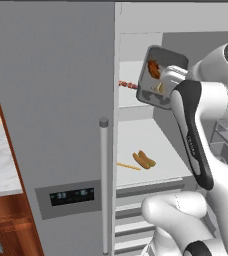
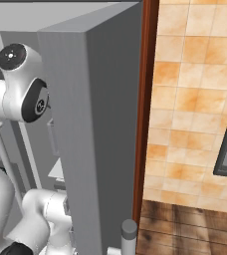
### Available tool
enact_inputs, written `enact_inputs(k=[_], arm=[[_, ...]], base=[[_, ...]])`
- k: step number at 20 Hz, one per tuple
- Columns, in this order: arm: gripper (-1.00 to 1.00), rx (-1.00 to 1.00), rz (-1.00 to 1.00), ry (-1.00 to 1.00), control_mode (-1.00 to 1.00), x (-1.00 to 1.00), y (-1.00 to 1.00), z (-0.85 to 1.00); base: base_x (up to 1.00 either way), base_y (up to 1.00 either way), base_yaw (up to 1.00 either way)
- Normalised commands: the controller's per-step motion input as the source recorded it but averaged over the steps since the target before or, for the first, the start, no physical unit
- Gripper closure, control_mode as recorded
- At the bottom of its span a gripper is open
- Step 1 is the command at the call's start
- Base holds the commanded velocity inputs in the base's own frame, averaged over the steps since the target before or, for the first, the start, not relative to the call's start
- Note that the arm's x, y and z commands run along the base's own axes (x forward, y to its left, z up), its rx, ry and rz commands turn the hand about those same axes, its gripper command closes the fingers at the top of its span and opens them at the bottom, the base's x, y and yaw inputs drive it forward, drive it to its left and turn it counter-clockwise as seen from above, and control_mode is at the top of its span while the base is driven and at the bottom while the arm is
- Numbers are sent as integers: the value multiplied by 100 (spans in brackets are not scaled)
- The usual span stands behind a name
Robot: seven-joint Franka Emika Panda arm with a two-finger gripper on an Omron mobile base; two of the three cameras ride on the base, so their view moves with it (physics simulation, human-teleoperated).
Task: Place the tupperware on the top shelf of the fridge. Make space for the tupperware among the existing items by rearranging them on the shelves if needed. Close the fridge door when finished.
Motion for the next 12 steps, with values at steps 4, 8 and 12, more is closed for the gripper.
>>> enact_inputs(k=[4, 8, 12], arm=[[100, 0, 0, -9, -100, 41, -7, 0], [100, 0, 0, -4, -100, 48, -2, -1], [100, -1, 0, -1, -100, 56, -1, -8]], base=[[0, 0, 0], [0, 0, 0], [0, 0, 0]])
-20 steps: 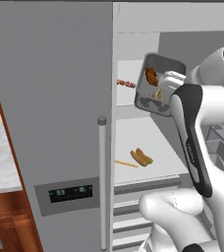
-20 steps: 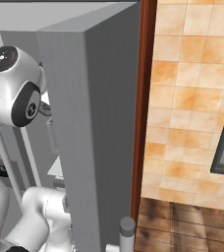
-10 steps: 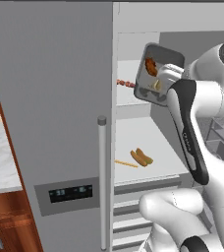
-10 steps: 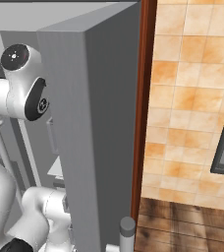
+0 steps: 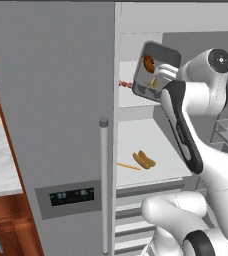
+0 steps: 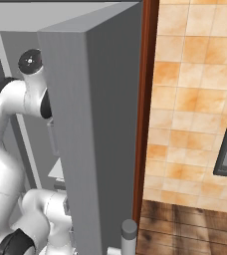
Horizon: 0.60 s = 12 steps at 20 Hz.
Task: Place the tupperware on the top shelf of the fridge. Make space for the tupperware among the existing items by rearranging them on the shelves if needed. Close the fridge door when finished.
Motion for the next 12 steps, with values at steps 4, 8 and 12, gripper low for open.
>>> enact_inputs(k=[4, 8, 12], arm=[[100, 0, 0, 0, -100, 63, -14, -17], [100, 0, 0, -1, -100, 60, -12, -4], [100, 0, 0, -5, -100, 56, -1, 0]], base=[[0, 0, 0], [0, 0, 0], [0, 0, 0]])
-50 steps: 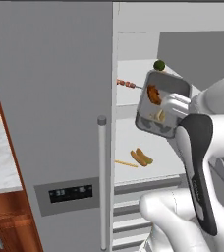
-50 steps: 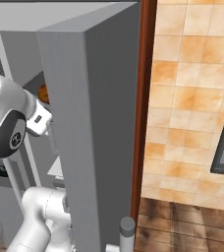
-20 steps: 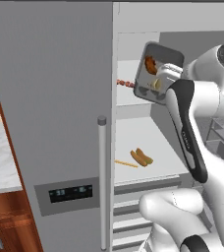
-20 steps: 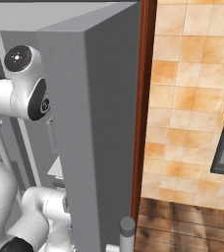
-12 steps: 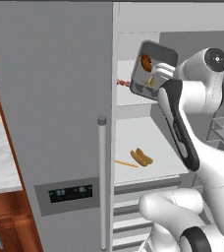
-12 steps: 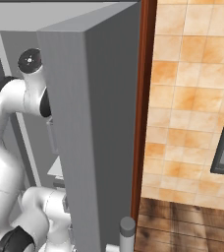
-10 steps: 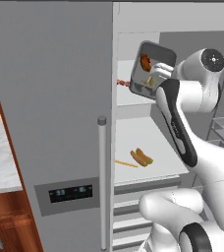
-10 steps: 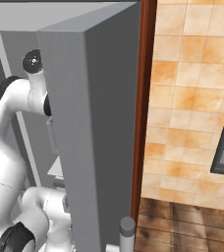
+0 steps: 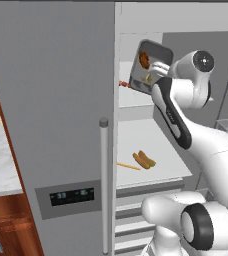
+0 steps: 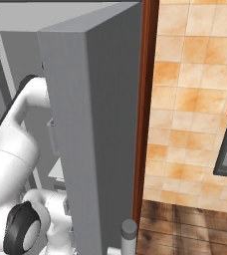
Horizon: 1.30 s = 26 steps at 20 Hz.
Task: Place the tupperware on the top shelf of the fridge. Make space for the tupperware among the existing items by rearranging them on the shelves if needed. Close the fridge door when finished.
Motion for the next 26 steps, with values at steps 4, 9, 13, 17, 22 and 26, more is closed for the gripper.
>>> enact_inputs(k=[4, 9, 13, 17, 22, 26], arm=[[100, 0, 0, -2, -100, 55, 0, 0], [100, -3, 0, -9, -100, 13, 12, 1], [100, -1, 0, -6, -100, 28, 16, 11], [100, 0, 0, 0, -100, 51, 4, 28], [100, 0, 0, 1, -100, 69, 0, 8], [100, 0, 0, 4, -100, 75, 0, -4]], base=[[0, 0, 0], [0, 0, 0], [0, 0, 0], [0, 0, 0], [0, 0, 0], [0, 0, 0]])
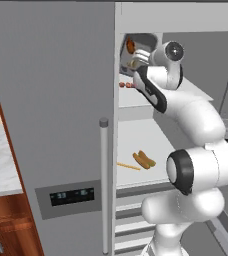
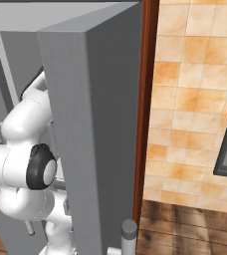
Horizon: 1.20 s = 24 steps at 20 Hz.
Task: Place the tupperware on the top shelf of the fridge. Make space for the tupperware among the existing items by rearranging them on the shelves if needed. Close the fridge door when finished.
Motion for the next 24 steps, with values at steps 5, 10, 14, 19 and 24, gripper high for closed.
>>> enact_inputs(k=[5, 10, 14, 19, 24], arm=[[-100, -1, 0, 4, -100, 70, 1, -13], [-100, -6, 0, 1, -100, 23, 0, -46], [-100, -10, 0, -7, -100, -13, 0, -52], [-100, -9, 0, -26, -100, -76, 0, -17], [-100, -11, 1, -27, -100, -87, 15, 13]], base=[[0, 0, 0], [0, 0, 0], [0, 0, 0], [0, 0, 0], [0, 0, 0]])
